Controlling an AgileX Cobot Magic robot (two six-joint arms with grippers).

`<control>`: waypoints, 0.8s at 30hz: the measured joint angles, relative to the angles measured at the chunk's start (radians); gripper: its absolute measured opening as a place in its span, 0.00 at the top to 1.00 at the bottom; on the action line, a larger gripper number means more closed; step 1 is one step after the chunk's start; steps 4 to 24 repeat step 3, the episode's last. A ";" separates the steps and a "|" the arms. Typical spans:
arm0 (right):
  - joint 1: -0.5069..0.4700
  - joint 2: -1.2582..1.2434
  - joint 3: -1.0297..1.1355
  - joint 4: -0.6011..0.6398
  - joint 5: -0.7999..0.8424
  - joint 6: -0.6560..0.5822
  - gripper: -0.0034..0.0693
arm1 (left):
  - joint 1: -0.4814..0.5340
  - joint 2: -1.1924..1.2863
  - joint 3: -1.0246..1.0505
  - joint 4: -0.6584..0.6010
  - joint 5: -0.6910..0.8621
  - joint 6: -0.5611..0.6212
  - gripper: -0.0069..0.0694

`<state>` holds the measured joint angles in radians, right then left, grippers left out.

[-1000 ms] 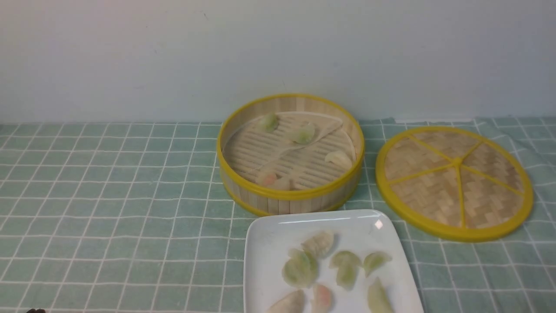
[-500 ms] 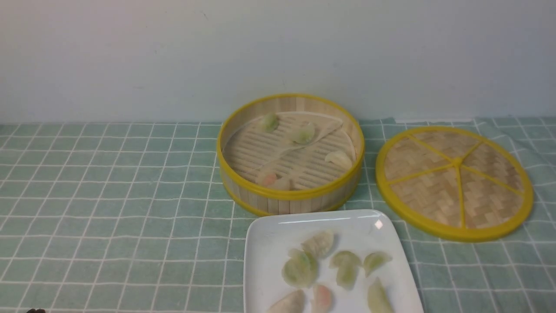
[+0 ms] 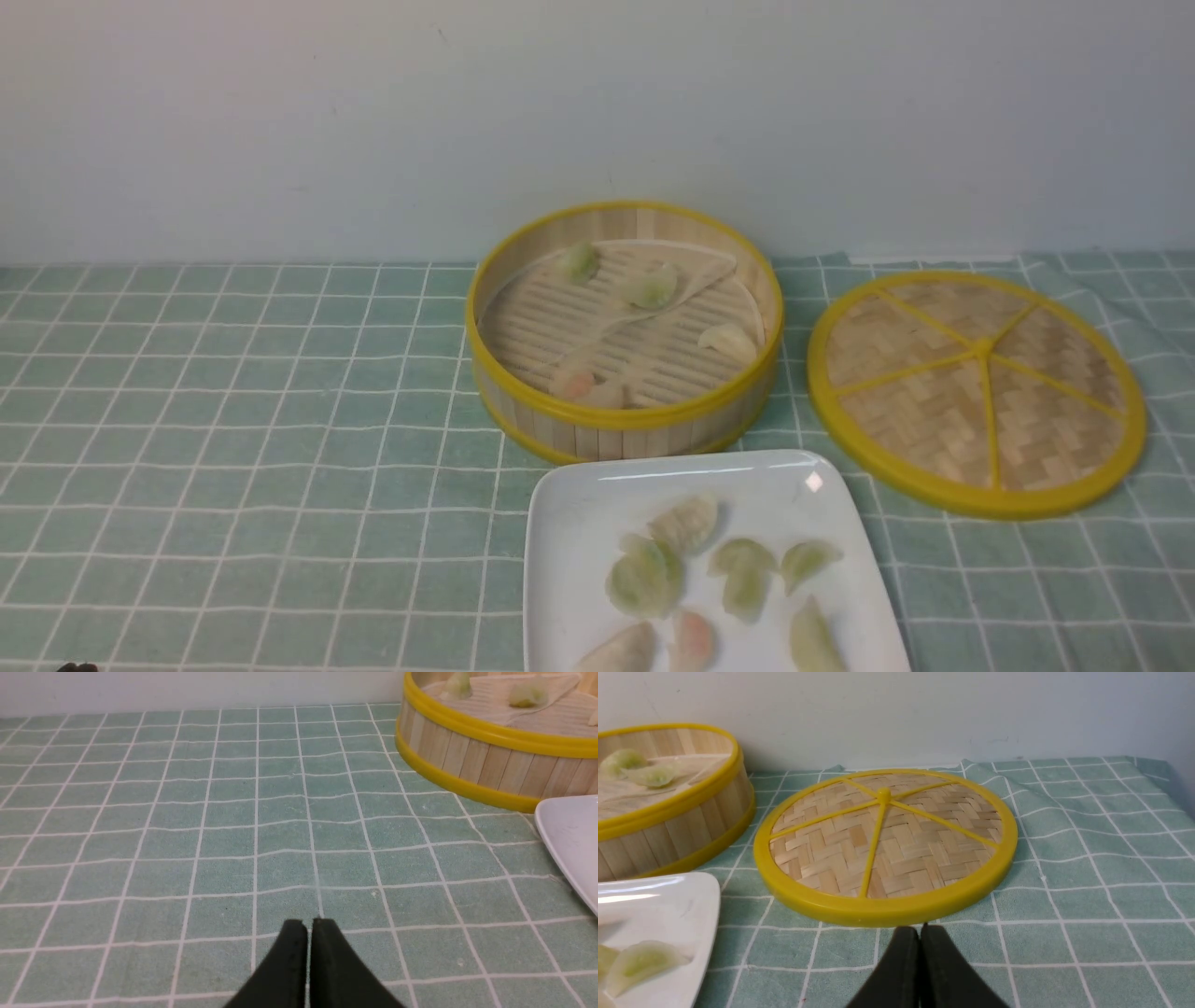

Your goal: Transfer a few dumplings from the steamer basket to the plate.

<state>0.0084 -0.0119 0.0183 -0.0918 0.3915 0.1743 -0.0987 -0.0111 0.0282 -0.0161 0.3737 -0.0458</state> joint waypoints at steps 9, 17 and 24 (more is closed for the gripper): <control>0.000 0.000 0.000 0.000 0.000 0.000 0.97 | 0.000 0.000 0.000 0.000 0.000 0.000 0.92; 0.000 0.000 0.000 0.000 0.000 0.000 0.97 | 0.000 0.000 0.000 0.000 0.000 0.000 0.92; 0.000 0.000 0.000 0.000 0.000 0.000 0.97 | 0.000 0.000 0.000 0.000 0.000 0.000 0.92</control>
